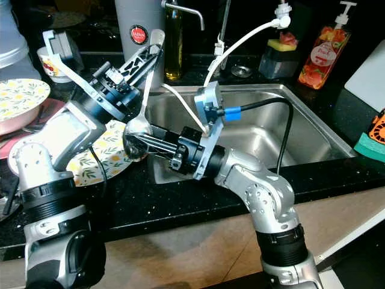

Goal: Kitchen organization

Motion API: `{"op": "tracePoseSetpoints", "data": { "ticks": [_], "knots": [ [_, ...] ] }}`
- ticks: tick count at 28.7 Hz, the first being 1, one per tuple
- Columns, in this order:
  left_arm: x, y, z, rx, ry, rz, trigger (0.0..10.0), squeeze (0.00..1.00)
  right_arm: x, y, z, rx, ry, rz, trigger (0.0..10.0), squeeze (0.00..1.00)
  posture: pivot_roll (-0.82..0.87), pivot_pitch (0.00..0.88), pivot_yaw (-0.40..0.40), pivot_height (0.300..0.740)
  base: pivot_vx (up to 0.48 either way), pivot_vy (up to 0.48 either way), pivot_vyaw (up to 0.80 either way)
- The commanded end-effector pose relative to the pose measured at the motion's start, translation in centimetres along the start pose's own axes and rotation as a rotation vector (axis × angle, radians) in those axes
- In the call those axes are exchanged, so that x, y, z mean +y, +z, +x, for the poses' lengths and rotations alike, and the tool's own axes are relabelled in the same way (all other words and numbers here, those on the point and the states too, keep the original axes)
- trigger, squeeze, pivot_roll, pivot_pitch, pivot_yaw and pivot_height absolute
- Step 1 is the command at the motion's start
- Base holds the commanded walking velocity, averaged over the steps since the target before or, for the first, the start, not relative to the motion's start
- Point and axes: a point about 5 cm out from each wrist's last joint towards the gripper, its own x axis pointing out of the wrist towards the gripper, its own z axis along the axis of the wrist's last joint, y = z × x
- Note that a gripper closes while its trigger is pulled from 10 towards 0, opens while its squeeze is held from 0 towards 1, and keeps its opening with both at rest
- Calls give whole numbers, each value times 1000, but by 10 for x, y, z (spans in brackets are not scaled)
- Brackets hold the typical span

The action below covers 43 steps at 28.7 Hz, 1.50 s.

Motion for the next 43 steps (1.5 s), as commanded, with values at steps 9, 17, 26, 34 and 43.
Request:
{"op": "tracePoseSetpoints", "data": {
  "ticks": [9, 17, 26, 34, 43],
  "knots": [
    [8, 4, -2, -35, 75, 29, 10000, 184, 4, 4, -3, -10, 12, -15, 0, 0, -24, 94, -61, 740, 0, 0, 0],
    [14, 19, -1, -121, 158, 99, 10000, 1000, 2, 6, -4, -14, 5, -20, 0, 0, -25, 102, -65, 740, 0, 0, 0],
    [21, 39, -9, -241, 318, 312, 10000, 0, -10, 8, -13, 1, -63, -41, 0, 0, -28, 108, -68, 740, 0, 0, 0],
    [43, 8, -16, 301, 534, 963, 10000, 0, -80, 2, -38, 226, -563, -408, 0, 0, -38, 107, -60, 740, 0, 0, 0],
    [44, -11, -10, 456, 422, 1006, 10000, 0, -115, -26, -53, 515, -597, -555, 10000, 0, -32, 104, -66, 740, 0, 0, 0]
  ]
}}
